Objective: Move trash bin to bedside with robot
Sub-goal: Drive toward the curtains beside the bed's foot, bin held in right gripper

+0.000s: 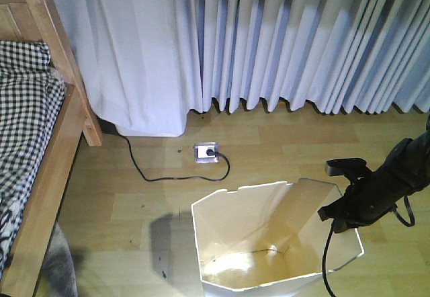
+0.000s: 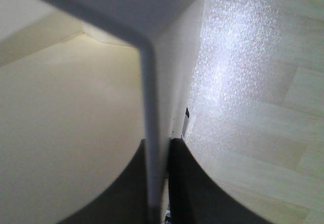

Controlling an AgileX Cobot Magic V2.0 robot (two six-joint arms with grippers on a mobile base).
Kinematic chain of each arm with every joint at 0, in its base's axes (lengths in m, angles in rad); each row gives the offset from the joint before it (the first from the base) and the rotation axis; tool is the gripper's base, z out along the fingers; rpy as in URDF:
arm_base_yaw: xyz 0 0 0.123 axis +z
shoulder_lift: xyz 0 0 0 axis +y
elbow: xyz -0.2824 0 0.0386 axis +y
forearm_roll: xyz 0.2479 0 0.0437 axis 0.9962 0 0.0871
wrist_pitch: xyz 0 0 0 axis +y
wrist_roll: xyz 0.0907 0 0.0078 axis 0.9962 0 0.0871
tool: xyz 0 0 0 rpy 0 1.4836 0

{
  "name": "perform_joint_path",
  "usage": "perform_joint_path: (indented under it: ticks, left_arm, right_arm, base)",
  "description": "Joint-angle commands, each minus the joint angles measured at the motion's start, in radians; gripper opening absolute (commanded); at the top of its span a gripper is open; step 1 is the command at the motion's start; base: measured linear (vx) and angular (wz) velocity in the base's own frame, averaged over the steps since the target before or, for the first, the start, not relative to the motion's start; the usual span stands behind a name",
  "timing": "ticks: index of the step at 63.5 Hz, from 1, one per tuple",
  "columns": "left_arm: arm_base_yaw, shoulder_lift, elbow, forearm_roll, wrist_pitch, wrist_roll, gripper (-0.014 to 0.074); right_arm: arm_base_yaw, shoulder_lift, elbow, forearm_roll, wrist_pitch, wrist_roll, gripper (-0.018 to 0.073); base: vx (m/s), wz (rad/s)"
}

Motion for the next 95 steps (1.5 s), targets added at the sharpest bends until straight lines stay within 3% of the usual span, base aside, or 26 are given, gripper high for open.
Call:
perform_joint_path:
  ticks: [1,95]
  left_arm:
    - [0.000,-0.005,-0.021,-0.005,-0.072,-0.004,-0.0006]
    - [0.000,-0.005,-0.021,-0.005,-0.072,-0.004,-0.0006]
  right_arm:
    - [-0.001,-0.067,-0.013,0.039,0.095,-0.012,-0.0006]
    - [-0.001,-0.067,-0.013,0.040,0.095,-0.012,-0.0006]
  base:
    - [0.22,0.00]
    - [0.16,0.03]
